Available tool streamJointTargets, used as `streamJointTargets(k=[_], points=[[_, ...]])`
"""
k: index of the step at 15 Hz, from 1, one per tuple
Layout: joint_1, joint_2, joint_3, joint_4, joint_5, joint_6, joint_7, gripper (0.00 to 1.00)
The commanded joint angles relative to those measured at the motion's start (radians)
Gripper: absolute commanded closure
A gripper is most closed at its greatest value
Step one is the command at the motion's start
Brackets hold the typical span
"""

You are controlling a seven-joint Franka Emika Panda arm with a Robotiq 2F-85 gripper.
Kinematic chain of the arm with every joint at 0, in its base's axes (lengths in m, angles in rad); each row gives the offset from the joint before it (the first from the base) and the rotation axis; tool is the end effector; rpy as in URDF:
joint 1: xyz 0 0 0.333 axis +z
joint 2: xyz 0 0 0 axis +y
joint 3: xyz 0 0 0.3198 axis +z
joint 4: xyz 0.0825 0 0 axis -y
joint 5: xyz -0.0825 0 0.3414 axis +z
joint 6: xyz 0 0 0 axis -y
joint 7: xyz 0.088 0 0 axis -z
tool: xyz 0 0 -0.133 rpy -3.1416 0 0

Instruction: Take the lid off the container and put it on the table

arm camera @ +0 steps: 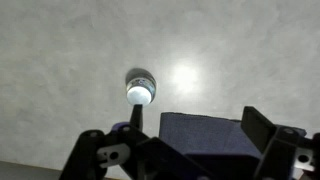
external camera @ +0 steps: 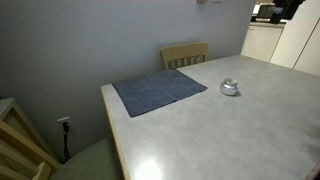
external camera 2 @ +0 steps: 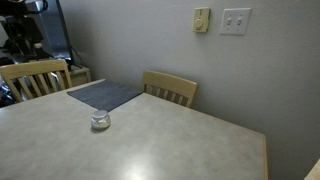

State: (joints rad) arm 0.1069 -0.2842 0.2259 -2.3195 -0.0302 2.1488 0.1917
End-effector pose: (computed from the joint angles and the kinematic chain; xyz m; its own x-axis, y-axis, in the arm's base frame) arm 0.4105 0.1442 0.4587 0.9809 0.1532 0.1201 0.1459 -0.9870 0.0680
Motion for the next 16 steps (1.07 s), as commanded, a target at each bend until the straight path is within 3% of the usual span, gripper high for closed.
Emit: streamJointTargets(k=[1,8,16], points=[[0.013,0.001,-0.012,0.002,-0.004,-0.003,0.003,0.00],[0.005,0.005,-0.022,0.007,-0.007,0.045,0.001,0.00],[-0.007,0.044,-0.146,0.032,0.112,0.194,-0.099,0.00]])
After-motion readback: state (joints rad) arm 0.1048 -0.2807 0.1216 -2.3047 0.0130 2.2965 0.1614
